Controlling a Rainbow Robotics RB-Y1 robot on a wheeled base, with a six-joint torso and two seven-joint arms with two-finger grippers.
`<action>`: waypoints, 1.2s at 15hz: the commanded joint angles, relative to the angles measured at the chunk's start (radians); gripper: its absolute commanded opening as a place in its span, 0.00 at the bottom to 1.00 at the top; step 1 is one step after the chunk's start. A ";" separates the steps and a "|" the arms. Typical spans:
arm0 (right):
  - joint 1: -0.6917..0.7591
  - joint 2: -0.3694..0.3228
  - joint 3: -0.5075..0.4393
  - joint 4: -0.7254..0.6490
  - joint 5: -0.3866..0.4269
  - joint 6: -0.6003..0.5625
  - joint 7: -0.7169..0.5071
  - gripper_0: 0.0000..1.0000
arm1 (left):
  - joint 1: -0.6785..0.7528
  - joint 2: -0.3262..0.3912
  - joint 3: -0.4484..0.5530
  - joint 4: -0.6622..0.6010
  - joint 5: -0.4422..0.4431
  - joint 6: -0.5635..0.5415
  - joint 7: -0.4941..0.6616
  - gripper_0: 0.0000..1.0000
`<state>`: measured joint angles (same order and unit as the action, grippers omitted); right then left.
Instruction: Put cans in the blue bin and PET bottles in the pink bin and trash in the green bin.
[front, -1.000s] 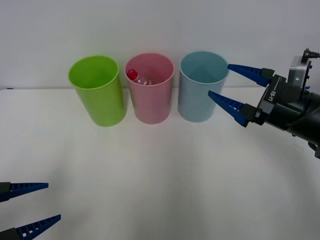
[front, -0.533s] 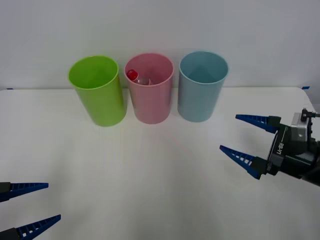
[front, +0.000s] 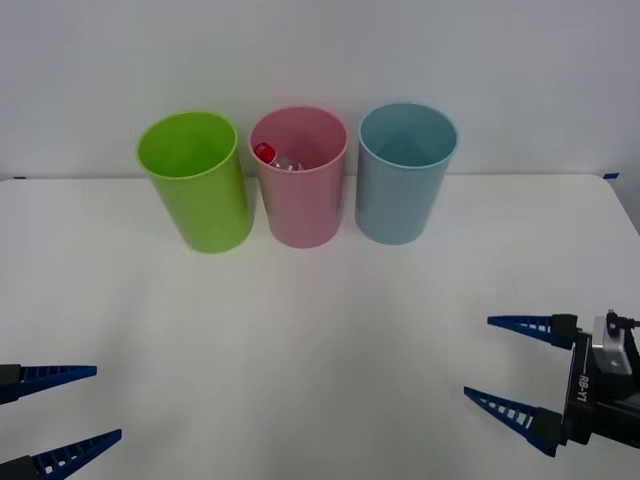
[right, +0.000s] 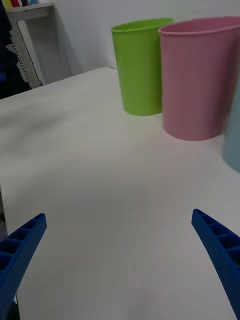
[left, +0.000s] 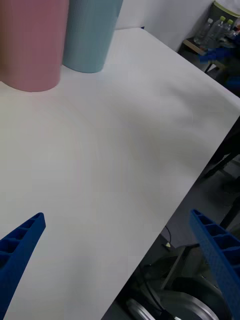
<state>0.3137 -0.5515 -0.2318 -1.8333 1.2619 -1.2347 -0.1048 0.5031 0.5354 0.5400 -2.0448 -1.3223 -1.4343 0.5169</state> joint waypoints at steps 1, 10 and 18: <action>0.036 -0.004 0.000 0.000 0.001 -0.020 0.024 1.00 | 0.000 0.000 0.000 0.000 0.000 0.000 0.000 1.00; 0.085 -0.010 -0.023 0.000 -0.052 -0.023 0.057 1.00 | 0.000 0.000 0.000 0.000 0.000 0.000 0.000 1.00; 0.085 -0.010 -0.038 0.000 -0.004 0.023 0.048 1.00 | 0.000 0.000 0.000 0.000 0.000 0.000 0.000 1.00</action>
<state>0.3989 -0.5617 -0.2699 -1.8331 1.2516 -1.2116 -0.0569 0.5031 0.5354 0.5400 -2.0448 -1.3223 -1.4343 0.5169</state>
